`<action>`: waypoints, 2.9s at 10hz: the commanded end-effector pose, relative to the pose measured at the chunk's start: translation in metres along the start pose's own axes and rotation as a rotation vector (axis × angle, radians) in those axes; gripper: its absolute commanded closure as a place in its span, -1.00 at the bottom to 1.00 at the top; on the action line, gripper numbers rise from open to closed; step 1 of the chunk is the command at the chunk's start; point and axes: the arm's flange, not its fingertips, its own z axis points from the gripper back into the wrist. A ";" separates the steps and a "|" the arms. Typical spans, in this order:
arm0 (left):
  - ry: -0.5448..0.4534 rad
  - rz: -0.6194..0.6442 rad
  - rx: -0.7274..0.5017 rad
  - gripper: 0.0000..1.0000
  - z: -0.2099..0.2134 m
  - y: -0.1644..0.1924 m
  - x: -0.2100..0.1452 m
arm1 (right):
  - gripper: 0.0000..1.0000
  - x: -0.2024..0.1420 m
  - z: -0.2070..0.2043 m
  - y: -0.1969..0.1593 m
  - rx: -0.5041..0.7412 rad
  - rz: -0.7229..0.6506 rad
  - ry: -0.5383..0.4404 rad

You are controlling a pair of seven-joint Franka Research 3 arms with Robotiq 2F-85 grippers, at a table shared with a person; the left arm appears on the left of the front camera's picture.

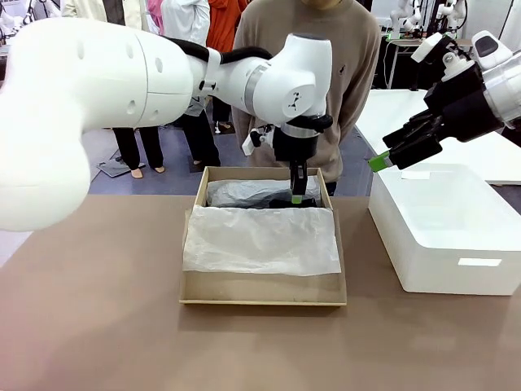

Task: Pack the shoes into the box.
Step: Place the other shoe of the Shoes into the Shoes Box, then close the Shoes Box.

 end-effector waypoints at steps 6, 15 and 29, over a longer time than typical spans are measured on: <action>0.004 0.030 0.007 -1.00 0.041 -0.009 0.011 | -1.00 0.000 -0.001 -0.002 0.014 0.003 -0.015; 0.021 0.010 0.019 -1.00 0.040 -0.010 0.010 | -1.00 0.000 -0.001 -0.002 0.014 0.003 -0.015; 0.123 -1.145 -0.006 -1.00 0.144 0.007 0.174 | -1.00 0.000 -0.001 -0.002 0.014 0.003 -0.015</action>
